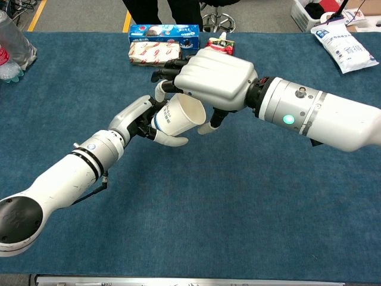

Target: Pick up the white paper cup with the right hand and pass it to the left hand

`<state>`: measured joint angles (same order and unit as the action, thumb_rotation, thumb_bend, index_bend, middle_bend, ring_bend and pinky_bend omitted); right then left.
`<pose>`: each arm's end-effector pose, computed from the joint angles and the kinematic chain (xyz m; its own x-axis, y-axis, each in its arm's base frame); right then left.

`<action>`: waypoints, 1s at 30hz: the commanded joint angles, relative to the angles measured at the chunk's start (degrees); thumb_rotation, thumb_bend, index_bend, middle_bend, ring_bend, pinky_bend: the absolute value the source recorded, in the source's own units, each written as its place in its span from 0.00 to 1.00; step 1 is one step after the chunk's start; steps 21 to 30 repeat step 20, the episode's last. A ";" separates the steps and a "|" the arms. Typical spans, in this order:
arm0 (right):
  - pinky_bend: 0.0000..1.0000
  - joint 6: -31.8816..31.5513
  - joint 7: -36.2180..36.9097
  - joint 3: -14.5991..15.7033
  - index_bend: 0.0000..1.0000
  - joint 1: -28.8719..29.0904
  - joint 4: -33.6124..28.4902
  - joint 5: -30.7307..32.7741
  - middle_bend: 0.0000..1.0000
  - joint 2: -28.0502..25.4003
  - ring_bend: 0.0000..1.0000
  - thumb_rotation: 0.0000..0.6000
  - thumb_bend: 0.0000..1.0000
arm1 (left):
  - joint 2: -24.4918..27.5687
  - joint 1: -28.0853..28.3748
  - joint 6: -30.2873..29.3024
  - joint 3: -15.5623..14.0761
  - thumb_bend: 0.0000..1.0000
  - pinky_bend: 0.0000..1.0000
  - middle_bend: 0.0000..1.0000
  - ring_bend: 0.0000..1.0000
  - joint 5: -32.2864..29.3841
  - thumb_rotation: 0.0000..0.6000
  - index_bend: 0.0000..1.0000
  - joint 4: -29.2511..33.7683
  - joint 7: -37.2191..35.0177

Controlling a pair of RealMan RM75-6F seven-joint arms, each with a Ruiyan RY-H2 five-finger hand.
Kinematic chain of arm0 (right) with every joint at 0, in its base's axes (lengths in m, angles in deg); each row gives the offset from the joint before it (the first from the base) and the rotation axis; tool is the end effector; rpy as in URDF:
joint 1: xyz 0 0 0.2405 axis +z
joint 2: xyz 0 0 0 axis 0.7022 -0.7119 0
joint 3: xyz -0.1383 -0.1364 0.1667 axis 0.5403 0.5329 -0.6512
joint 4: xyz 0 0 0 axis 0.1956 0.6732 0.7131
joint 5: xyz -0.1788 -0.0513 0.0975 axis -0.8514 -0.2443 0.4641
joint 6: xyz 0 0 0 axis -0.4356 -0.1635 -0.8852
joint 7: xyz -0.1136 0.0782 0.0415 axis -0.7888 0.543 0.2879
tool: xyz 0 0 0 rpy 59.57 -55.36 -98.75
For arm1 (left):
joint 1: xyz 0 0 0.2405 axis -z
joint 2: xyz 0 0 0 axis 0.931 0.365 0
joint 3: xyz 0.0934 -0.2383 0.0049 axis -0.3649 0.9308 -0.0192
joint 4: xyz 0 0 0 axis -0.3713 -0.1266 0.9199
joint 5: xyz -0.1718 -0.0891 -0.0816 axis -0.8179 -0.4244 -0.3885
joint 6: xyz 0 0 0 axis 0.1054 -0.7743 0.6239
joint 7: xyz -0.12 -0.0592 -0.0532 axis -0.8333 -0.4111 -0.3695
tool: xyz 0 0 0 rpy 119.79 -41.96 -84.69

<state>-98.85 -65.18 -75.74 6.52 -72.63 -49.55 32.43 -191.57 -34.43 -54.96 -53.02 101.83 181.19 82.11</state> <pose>-0.0519 -0.2885 -0.0111 0.6622 -0.0119 0.7493 -0.4327 -0.8224 0.3694 -0.1027 0.2653 -0.0835 -0.4465 0.5252 0.7245 0.8834 0.1299 0.4502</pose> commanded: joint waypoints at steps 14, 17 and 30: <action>0.28 -0.95 0.48 0.23 0.00 -0.50 -1.06 -0.90 0.17 -1.18 0.14 1.00 0.00 | 0.14 -0.47 0.61 0.10 0.13 0.35 0.17 0.15 -0.22 1.00 0.63 -0.26 -0.06; 0.28 -1.26 0.77 0.21 0.00 -0.70 -1.38 -1.11 0.17 -1.71 0.14 1.00 0.00 | 0.06 0.06 1.50 0.53 0.13 0.35 0.17 0.15 -0.75 1.00 0.63 -0.71 0.16; 0.28 -1.58 1.20 0.05 0.00 -0.86 -1.65 -1.27 0.17 -2.34 0.14 1.00 0.00 | -0.22 0.61 1.90 0.98 0.13 0.35 0.17 0.15 -1.04 1.00 0.63 -1.01 0.56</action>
